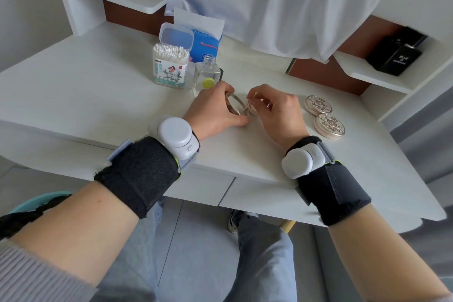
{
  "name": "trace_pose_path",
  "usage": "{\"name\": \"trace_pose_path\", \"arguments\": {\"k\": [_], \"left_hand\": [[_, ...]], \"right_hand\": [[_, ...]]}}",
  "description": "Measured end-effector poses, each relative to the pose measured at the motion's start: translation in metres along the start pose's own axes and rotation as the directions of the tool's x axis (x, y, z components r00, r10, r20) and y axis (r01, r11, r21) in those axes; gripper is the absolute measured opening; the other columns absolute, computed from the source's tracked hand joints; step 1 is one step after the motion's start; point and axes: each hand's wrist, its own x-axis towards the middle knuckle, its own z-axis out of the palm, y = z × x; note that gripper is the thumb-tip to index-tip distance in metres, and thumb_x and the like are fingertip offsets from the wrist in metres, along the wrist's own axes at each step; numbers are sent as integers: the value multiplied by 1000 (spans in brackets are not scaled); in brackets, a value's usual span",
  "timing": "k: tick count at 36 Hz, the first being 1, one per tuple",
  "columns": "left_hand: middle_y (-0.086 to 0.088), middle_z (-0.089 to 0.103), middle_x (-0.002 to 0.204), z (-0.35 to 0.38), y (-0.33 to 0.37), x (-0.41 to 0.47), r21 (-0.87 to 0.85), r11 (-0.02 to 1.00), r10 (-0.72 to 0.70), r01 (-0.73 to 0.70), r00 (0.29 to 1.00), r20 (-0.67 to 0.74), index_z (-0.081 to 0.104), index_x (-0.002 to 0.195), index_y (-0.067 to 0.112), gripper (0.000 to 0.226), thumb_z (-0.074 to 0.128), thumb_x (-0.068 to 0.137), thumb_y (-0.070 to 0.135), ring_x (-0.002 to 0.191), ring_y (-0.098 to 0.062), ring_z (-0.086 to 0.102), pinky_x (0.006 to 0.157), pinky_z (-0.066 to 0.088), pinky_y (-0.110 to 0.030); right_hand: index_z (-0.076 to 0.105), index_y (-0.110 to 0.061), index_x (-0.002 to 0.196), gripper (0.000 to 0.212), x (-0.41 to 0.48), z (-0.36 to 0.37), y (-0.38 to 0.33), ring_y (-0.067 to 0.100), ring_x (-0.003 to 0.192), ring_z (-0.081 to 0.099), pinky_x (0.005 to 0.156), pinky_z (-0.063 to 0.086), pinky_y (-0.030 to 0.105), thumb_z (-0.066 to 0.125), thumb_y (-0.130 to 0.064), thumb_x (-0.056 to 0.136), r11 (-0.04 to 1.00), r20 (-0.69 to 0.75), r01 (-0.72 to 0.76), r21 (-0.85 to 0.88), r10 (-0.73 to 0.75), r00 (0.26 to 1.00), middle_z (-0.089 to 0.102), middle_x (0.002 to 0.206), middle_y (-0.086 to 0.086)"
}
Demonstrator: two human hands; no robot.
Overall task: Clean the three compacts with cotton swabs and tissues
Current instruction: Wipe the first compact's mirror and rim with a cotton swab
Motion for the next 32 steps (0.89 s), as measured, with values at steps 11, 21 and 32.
{"name": "trace_pose_path", "arguments": {"k": [11, 21, 32], "left_hand": [[3, 57, 110, 0, -1, 0, 3, 1000, 0, 0, 1000, 3, 48, 130, 17, 78, 82, 65, 42, 98, -12, 53, 81, 39, -21], [3, 58, 109, 0, -1, 0, -6, 1000, 3, -3, 1000, -2, 48, 130, 17, 78, 83, 65, 42, 95, -10, 51, 80, 39, -21], [0, 60, 115, -1, -2, 1, 4, 1000, 9, -9, 1000, -7, 48, 130, 16, 76, 82, 67, 41, 98, -11, 53, 80, 38, -20]], "right_hand": [[66, -13, 90, 10, -2, 1, 0, 18, 62, 54, 62, 42, 29, 61, -7, 83, 994, -10, 67, -82, -68, 998, 67, 76, -2], [63, -11, 90, 7, -2, -1, -1, 6, 61, 53, 61, 39, 11, 61, -8, 85, 997, 14, -24, 79, 23, 1000, 61, 67, -10], [68, -13, 87, 4, -2, -1, -2, -5, 59, 51, 61, 37, 7, 65, -12, 84, 999, -77, -24, 25, 25, 997, 55, 65, -17]]}}
